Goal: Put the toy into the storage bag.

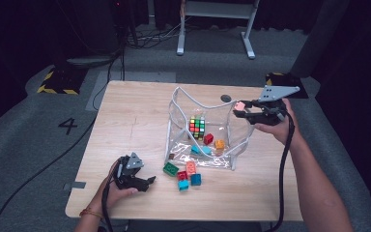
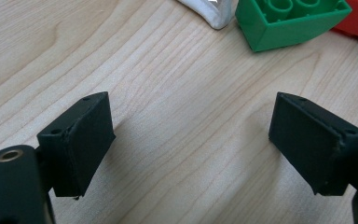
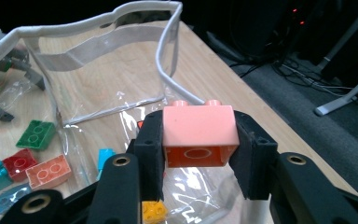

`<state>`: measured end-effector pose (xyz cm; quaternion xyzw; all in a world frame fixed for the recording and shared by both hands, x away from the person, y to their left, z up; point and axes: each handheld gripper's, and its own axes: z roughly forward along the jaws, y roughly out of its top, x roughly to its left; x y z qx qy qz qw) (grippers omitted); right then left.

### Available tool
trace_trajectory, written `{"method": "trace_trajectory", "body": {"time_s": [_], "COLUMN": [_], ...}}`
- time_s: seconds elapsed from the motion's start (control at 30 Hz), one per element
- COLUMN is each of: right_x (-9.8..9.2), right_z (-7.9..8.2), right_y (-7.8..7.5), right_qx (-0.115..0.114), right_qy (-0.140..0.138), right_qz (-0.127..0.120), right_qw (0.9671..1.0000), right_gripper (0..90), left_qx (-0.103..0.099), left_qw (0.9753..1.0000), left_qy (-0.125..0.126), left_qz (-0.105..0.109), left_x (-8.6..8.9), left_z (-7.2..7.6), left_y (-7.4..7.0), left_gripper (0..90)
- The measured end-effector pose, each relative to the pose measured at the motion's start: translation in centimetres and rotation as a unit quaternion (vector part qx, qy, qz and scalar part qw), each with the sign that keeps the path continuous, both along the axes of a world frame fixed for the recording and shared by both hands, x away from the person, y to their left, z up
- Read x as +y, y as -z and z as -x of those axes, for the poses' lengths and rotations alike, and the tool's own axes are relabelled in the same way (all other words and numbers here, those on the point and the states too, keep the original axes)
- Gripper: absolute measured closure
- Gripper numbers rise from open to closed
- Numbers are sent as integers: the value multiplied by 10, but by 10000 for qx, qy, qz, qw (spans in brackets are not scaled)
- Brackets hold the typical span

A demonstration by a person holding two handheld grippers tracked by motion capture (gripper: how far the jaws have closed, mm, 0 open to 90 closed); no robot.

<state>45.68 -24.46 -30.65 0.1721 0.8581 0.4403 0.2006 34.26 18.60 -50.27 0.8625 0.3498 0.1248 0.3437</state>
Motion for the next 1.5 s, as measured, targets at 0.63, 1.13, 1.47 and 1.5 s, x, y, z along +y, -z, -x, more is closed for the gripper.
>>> {"method": "trace_trajectory", "body": {"time_s": [0.63, 1.13, 1.47, 1.5], "right_x": [64, 88, 75, 73], "right_z": [-14, -25, -33, -34], "right_y": [12, 24, 32, 32], "right_qx": [372, 684, 1138, 1171], "right_qy": [-570, -512, -429, -435], "right_qz": [1044, 2116, 2516, 2565], "right_qw": [9922, 9736, 9602, 9584], "right_gripper": [587, 587, 585, 585], "left_qx": [-7, -7, 6, 0], "left_qw": [10000, 10000, 10000, 10000], "left_qy": [-6, -7, 0, 0], "left_qz": [1, 2, 5, 1], "left_x": [0, 0, 0, 0], "left_z": [0, 0, 0, 0], "left_y": [0, 0, 0, 0], "left_gripper": [139, 140, 139, 140]}}
